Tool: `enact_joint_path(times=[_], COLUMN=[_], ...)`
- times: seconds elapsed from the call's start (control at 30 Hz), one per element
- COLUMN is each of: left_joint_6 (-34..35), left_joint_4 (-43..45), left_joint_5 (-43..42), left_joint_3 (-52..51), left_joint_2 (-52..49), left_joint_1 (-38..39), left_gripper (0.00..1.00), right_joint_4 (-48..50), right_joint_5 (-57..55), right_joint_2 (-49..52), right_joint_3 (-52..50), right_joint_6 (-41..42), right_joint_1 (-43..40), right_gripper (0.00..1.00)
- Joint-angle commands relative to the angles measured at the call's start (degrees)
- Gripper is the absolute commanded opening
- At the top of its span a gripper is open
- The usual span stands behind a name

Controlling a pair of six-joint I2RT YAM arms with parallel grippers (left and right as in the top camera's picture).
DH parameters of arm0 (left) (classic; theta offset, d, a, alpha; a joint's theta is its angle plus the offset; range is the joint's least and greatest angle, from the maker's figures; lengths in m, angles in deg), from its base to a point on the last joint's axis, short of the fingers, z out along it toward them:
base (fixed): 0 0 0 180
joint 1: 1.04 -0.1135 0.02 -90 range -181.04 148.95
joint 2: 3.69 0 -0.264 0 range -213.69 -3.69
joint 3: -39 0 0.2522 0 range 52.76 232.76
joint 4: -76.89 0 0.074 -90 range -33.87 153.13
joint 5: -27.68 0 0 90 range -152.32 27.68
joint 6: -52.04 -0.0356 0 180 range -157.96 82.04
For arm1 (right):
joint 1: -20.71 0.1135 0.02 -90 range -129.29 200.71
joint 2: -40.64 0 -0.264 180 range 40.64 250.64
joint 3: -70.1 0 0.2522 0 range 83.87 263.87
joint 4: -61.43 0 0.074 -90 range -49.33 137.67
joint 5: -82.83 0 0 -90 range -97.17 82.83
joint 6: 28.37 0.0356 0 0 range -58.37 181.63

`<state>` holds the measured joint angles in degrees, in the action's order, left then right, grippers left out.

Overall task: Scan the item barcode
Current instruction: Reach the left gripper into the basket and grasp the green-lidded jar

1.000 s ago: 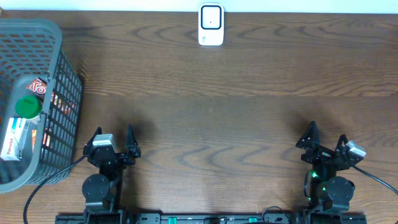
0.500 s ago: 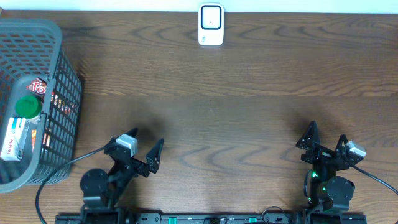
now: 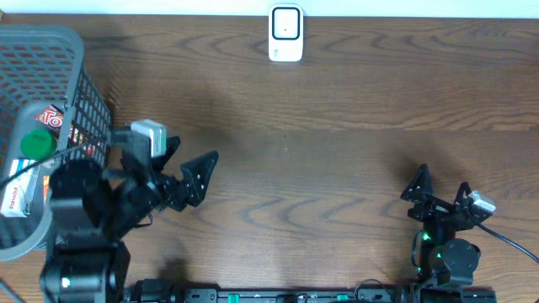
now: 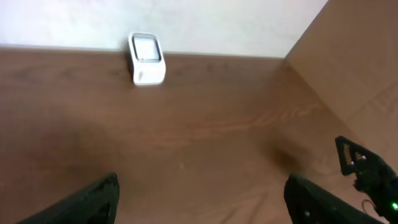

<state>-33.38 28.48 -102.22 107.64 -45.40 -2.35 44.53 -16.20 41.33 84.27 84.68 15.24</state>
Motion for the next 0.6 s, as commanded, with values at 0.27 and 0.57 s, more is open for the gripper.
enact_joint_path(times=[0.27, 0.57], left_joint_6=[1.4, 1.8], left_joint_4=[-6.1, -9.1], left_joint_5=[0.3, 0.3], left_joint_3=[0.5, 9.4], left_joint_2=[-12.7, -16.7], left_joint_1=[-0.1, -0.1], left_gripper=[0.98, 0.98], right_joint_4=[-0.1, -0.1], right_joint_5=[-0.5, -0.5], right_joint_2=[-0.4, -0.4], right_joint_3=[-0.1, -0.1], right_joint_6=[0.5, 0.5], right_joint_1=[0.4, 0.4], right_gripper=[0.99, 0.99])
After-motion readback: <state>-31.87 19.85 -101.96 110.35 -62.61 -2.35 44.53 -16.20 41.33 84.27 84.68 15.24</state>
